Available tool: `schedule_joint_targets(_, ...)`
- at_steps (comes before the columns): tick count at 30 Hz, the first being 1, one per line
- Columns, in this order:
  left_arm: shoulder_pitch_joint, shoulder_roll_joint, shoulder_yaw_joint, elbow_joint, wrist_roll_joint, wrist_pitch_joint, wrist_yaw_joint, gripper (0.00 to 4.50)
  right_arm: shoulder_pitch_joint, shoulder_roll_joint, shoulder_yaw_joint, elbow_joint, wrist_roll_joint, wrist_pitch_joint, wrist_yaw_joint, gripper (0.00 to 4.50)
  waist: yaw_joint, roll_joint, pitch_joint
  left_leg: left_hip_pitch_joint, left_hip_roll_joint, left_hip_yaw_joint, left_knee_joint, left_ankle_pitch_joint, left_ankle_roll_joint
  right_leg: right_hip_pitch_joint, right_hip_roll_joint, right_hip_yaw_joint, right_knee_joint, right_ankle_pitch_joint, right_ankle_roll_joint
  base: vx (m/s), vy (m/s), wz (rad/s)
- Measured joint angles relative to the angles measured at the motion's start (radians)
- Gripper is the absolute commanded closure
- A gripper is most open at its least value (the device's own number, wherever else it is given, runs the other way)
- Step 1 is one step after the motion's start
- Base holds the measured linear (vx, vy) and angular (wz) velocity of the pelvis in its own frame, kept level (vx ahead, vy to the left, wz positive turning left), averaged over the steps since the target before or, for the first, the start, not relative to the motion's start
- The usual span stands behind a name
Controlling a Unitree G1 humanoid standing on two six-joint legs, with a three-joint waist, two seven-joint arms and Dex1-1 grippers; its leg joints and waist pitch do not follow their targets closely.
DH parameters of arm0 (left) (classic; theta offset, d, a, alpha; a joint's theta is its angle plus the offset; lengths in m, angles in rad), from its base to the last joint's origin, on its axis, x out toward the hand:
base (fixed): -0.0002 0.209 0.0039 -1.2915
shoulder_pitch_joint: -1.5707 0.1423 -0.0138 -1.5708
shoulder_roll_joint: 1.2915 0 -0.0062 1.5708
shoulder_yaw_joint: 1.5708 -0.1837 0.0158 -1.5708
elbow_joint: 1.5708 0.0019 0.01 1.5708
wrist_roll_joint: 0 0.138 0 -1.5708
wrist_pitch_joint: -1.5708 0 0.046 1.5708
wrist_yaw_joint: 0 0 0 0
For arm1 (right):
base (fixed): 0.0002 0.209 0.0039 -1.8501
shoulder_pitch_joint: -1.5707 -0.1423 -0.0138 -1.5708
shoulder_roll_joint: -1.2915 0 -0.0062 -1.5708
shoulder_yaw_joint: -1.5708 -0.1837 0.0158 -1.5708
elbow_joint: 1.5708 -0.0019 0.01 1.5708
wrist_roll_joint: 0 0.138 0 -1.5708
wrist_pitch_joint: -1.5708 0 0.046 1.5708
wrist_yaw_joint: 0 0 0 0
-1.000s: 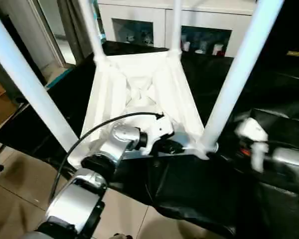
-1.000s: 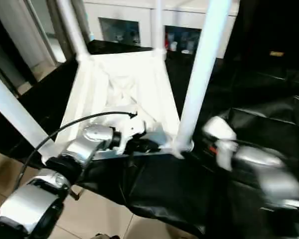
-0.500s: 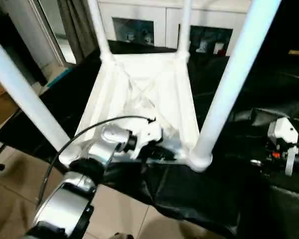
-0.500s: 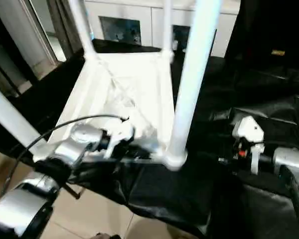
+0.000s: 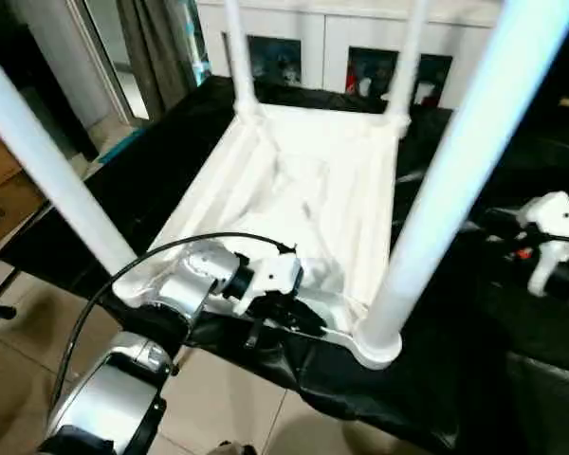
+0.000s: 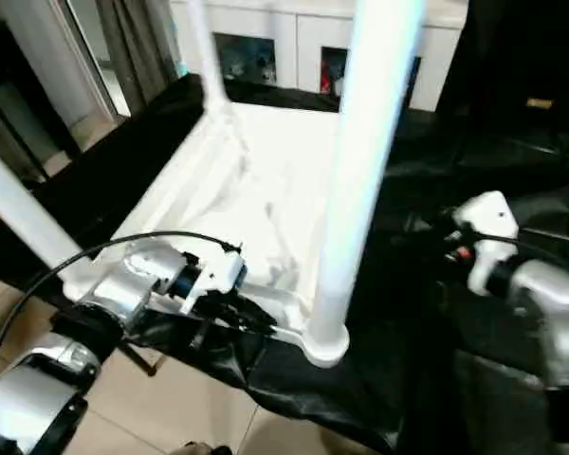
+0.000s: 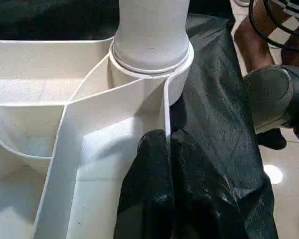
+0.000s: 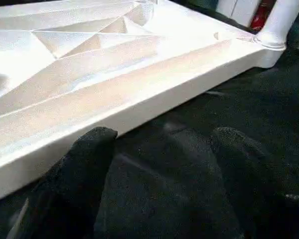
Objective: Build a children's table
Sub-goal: Rotate leg to tighten
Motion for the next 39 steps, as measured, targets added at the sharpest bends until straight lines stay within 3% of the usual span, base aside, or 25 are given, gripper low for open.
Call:
schedule_joint_targets(4,0.000,-0.006,-0.003,0.000,0.001,-0.011,-0.009,4.50,0.009,0.009,0.001,-0.010,-0.001,0.000,-0.017,1.07,0.001,-0.001,0.000,0.000,0.000,0.000,0.001,0.000,0.001,0.000,0.000,0.000,0.000,0.000,0.000,0.000,0.000,0.00)
schedule_joint_targets(12,0.010,0.013,-0.031,-0.002,-0.004,-0.126,-0.037,4.50,0.031,0.167,0.021,-0.040,0.000,0.000,-0.146,1.07,-0.002,-0.004,0.000,0.000,0.000,0.000,0.002,0.001,0.002,0.000,0.000,0.000,0.003,0.000,0.000,0.000,0.000,0.00)
schedule_joint_targets(16,0.010,0.023,-0.036,0.015,0.005,-0.233,-0.044,4.50,0.011,0.258,0.016,-0.040,0.006,-0.013,-0.242,1.07,-0.001,-0.003,-0.001,-0.001,0.000,0.001,0.004,0.001,0.002,0.000,0.000,0.001,0.003,0.000,0.000,0.000,0.000,0.00)
schedule_joint_targets(20,0.001,0.026,-0.037,0.031,0.014,-0.268,-0.046,4.50,0.005,0.276,0.009,-0.040,0.012,-0.020,-0.272,1.07,0.002,-0.003,-0.001,-0.001,0.000,0.001,0.005,0.001,0.002,0.000,0.000,0.001,0.004,0.000,0.000,0.000,0.000,0.00)
schedule_joint_targets(21,-0.010,0.028,-0.037,0.044,0.020,-0.271,-0.041,4.06,0.004,0.285,0.005,-0.041,0.012,-0.022,-0.277,0.95,0.001,-0.004,-0.001,-0.001,0.000,0.001,0.005,0.001,0.002,0.000,0.000,0.001,0.006,0.000,0.000,0.000,0.000,0.00)
schedule_joint_targets(24,-0.049,0.042,-0.035,0.061,0.031,-0.283,-0.011,3.85,0.001,0.314,0.004,-0.043,0.013,-0.024,-0.299,0.95,-0.004,-0.004,-0.001,0.000,0.000,0.000,0.008,0.001,0.002,-0.001,0.000,0.001,0.012,0.000,0.000,0.000,0.000,0.00)
schedule_joint_targets(27,-0.067,0.050,-0.004,0.060,0.009,-0.288,0.004,3.72,0.001,0.331,0.005,-0.053,0.012,-0.024,-0.327,0.95,-0.006,-0.006,-0.001,0.002,0.000,0.000,0.009,-0.002,-0.002,-0.001,0.000,0.002,0.016,0.000,0.000,0.000,0.000,0.00)
schedule_joint_targets(30,-0.063,0.054,0.011,0.056,-0.011,-0.285,0.005,3.45,0.001,0.343,0.004,-0.079,0.013,-0.024,-0.349,0.95,-0.013,-0.016,0.001,0.002,0.001,-0.001,0.009,-0.002,-0.003,-0.002,0.000,0.002,0.018,0.000,0.000,0.000,0.000,0.00)
schedule_joint_targets(35,0.033,0.092,0.101,-0.078,-0.110,-0.164,0.057,3.06,0.023,0.375,0.006,-0.142,0.013,-0.001,-0.393,0.95,-0.022,-0.032,0.004,0.001,0.003,-0.001,0.008,-0.001,-0.004,-0.007,0.001,0.003,0.019,0.000,0.000,0.000,0.000,0.00)
schedule_joint_targets(37,0.061,0.099,0.130,-0.113,-0.118,-0.122,0.112,2.85,0.024,0.376,0.010,-0.158,0.008,0.002,-0.408,0.95,-0.027,-0.032,0.004,0.001,0.002,0.000,0.007,-0.001,-0.004,-0.007,0.001,0.004,0.018,0.000,0.001,0.000,0.000,0.00)
schedule_joint_targets(39,0.093,0.088,0.199,-0.132,-0.116,-0.093,0.291,2.61,0.023,0.382,0.021,-0.180,-0.018,0.002,-0.452,0.95,-0.031,-0.033,0.004,0.000,0.001,0.000,0.006,-0.001,-0.004,-0.007,0.001,0.004,0.017,0.000,0.001,0.000,0.000,0.00)
